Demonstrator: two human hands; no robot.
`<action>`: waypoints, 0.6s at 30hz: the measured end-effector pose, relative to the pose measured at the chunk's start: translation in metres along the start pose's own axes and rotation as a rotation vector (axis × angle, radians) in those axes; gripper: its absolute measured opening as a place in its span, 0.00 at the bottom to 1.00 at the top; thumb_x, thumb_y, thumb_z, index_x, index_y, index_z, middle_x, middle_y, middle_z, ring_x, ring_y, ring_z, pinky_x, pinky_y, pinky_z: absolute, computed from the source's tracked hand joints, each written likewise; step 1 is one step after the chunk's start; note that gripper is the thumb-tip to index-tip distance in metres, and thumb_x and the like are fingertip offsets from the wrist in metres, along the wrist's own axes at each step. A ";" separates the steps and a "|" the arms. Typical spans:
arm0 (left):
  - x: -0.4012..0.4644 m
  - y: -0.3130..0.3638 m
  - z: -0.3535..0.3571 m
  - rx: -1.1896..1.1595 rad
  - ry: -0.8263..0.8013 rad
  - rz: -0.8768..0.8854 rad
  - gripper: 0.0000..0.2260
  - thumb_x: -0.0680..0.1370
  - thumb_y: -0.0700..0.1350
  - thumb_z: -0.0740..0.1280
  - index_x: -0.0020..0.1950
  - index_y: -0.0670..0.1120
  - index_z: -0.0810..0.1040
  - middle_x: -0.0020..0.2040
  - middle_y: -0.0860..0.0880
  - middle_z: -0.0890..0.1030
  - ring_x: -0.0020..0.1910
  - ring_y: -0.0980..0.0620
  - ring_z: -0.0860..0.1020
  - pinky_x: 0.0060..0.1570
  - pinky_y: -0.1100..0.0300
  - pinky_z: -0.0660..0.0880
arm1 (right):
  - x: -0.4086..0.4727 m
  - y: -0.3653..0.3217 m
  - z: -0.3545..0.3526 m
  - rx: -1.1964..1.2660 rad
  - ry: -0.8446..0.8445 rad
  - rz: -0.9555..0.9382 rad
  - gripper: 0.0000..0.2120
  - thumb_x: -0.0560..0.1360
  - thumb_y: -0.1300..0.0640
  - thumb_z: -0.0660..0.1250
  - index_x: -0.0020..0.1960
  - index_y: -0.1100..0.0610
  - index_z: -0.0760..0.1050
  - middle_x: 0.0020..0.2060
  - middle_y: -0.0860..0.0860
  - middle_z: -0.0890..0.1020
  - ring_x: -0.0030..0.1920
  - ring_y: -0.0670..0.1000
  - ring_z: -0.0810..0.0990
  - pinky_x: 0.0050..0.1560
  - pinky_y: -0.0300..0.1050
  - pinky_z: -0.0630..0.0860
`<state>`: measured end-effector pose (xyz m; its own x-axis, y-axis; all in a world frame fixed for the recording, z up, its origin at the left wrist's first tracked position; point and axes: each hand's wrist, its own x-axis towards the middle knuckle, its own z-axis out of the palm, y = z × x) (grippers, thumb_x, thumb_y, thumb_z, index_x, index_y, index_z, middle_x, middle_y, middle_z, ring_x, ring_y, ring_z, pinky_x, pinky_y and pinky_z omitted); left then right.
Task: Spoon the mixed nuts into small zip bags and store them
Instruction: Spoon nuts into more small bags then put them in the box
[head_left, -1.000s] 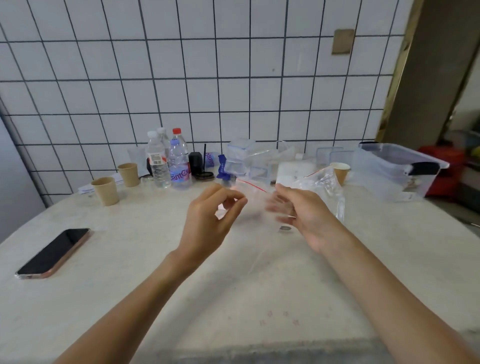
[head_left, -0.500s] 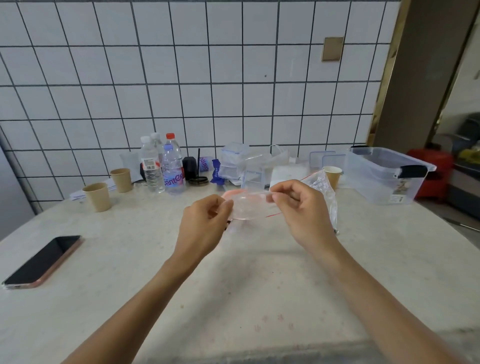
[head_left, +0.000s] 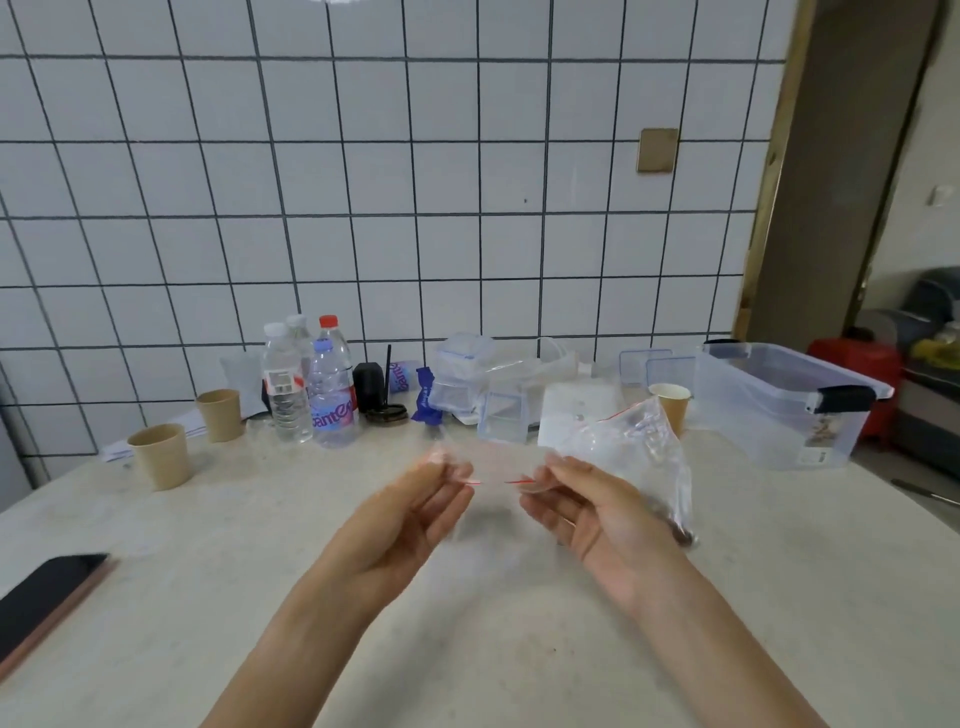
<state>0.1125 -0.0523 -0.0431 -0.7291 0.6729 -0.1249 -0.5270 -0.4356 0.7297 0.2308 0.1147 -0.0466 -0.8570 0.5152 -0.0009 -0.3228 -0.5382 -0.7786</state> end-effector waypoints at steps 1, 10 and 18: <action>0.006 -0.001 -0.003 -0.063 -0.021 -0.048 0.05 0.71 0.39 0.74 0.43 0.40 0.89 0.48 0.41 0.87 0.44 0.49 0.87 0.42 0.55 0.85 | 0.006 0.003 -0.001 0.070 -0.032 0.014 0.03 0.73 0.64 0.71 0.44 0.64 0.82 0.39 0.59 0.85 0.40 0.56 0.88 0.44 0.49 0.86; 0.044 -0.022 -0.021 -0.007 -0.114 -0.066 0.04 0.70 0.43 0.72 0.36 0.45 0.82 0.32 0.49 0.71 0.27 0.54 0.71 0.26 0.62 0.70 | 0.050 0.027 -0.005 0.132 -0.151 0.067 0.08 0.71 0.60 0.68 0.39 0.60 0.69 0.26 0.54 0.64 0.28 0.52 0.66 0.35 0.47 0.74; 0.046 -0.026 -0.035 -0.046 -0.124 -0.079 0.09 0.68 0.41 0.77 0.43 0.40 0.81 0.38 0.42 0.76 0.33 0.46 0.77 0.34 0.53 0.79 | 0.052 0.040 -0.015 0.097 -0.238 0.093 0.32 0.44 0.59 0.87 0.39 0.74 0.75 0.30 0.58 0.64 0.33 0.54 0.65 0.41 0.52 0.67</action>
<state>0.0777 -0.0305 -0.0914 -0.6268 0.7734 -0.0949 -0.6021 -0.4035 0.6889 0.1796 0.1299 -0.0868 -0.9513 0.2958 0.0869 -0.2655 -0.6428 -0.7185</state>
